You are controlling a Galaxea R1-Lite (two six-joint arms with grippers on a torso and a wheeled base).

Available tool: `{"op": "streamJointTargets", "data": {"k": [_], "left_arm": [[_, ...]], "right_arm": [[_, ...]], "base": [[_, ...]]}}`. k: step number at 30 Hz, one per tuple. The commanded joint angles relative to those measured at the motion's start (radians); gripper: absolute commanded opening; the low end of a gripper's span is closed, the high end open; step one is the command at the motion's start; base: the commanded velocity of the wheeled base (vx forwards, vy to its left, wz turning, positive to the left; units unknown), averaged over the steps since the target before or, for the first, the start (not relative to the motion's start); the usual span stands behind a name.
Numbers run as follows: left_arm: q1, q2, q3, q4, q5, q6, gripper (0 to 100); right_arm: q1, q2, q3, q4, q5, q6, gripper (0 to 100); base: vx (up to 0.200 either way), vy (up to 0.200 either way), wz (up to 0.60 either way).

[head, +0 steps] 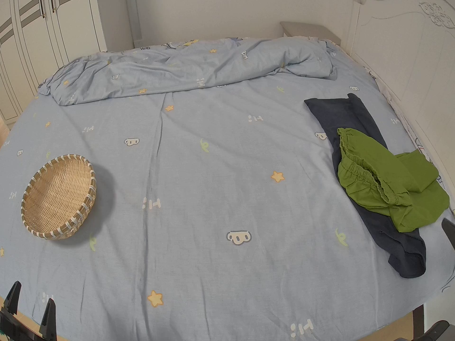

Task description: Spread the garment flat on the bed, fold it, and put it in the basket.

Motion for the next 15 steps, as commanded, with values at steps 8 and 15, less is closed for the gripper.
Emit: {"op": "streamJointTargets", "data": {"k": [8, 15], "left_arm": [[0.000, -0.016, 0.018, -0.001, 0.000, 0.000, 100], [0.000, -0.016, 0.018, -0.001, 0.000, 0.000, 100]], "right_arm": [[0.079, 1.241, -0.688, -0.058, -0.138, -0.132, 100], [0.081, 1.451, -0.854, -0.042, -0.138, -0.133, 100]], "base": [[0.000, 0.000, 0.00], [0.000, 0.000, 0.00]]}}
